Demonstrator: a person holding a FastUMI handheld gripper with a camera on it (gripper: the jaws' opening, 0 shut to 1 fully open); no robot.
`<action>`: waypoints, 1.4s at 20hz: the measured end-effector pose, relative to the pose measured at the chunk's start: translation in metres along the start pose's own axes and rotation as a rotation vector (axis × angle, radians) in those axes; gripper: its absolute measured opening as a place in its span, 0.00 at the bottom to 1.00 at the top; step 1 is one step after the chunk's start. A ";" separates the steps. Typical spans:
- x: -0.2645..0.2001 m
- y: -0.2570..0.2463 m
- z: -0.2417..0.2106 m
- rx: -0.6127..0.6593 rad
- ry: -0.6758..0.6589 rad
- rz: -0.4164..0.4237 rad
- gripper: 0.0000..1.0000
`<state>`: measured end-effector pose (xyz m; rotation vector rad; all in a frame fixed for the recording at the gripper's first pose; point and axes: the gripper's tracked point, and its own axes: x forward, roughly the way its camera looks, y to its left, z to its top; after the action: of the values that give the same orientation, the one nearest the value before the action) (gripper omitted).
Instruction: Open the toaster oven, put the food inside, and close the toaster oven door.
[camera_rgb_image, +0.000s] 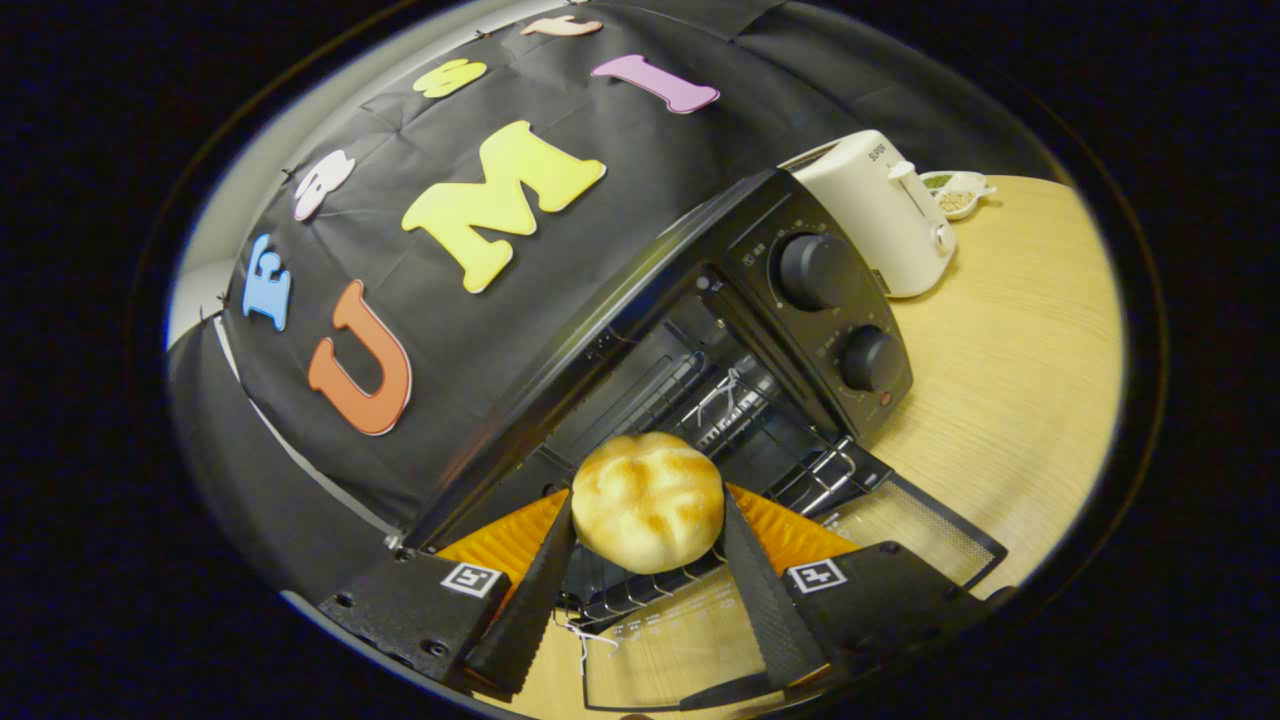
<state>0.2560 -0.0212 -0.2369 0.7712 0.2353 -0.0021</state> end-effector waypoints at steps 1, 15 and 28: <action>0.005 -0.001 0.000 -0.010 0.005 -0.011 0.89; 0.018 0.009 -0.001 -0.043 0.015 0.018 1.00; -0.073 -0.014 -0.013 -0.447 0.070 -0.063 1.00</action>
<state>0.1812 -0.0284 -0.2398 0.3188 0.3131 0.0175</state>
